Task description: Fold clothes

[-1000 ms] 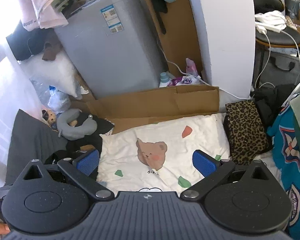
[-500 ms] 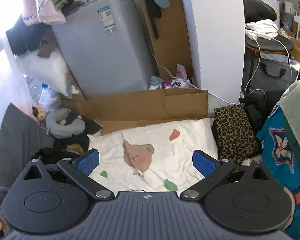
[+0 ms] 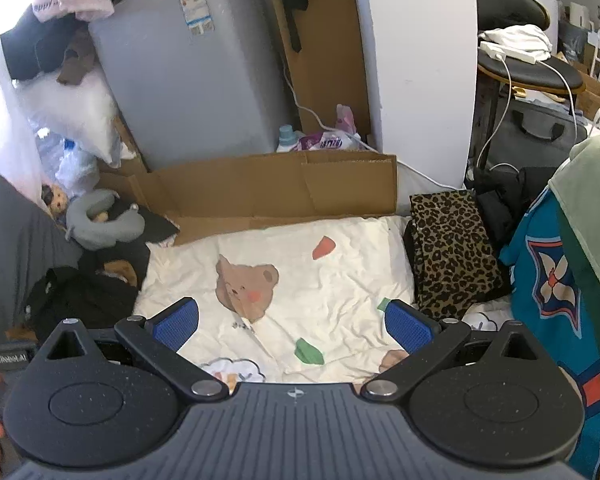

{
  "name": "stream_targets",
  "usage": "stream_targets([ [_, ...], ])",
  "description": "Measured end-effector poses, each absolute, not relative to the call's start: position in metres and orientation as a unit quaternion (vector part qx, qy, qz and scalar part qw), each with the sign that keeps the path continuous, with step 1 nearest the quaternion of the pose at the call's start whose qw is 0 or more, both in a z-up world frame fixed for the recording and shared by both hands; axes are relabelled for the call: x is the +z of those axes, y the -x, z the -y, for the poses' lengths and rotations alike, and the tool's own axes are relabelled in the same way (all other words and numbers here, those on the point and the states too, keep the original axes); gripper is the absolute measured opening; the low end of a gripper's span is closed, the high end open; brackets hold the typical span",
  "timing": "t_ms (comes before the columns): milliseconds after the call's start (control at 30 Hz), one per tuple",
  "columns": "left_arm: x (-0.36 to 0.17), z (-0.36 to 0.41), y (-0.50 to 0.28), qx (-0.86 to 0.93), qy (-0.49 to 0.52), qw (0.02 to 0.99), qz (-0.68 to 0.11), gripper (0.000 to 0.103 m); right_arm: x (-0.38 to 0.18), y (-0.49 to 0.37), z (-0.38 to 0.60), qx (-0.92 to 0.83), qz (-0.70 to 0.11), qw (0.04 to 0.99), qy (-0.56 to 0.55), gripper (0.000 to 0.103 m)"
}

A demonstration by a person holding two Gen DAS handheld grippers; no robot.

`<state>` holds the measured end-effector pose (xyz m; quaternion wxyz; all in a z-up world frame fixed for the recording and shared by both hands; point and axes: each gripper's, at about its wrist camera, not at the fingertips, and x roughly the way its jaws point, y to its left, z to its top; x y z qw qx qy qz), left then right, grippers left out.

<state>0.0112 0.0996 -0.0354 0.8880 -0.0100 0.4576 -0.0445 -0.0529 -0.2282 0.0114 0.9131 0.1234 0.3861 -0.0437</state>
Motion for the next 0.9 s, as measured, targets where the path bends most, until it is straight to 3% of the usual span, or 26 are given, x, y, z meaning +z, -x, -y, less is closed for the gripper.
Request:
stream_targets([
  [900,-0.052,-0.083,-0.018,-0.033,0.02,0.875,-0.483,0.102,-0.017,0.045,0.243,-0.046,-0.428,0.896,-0.108,0.102],
])
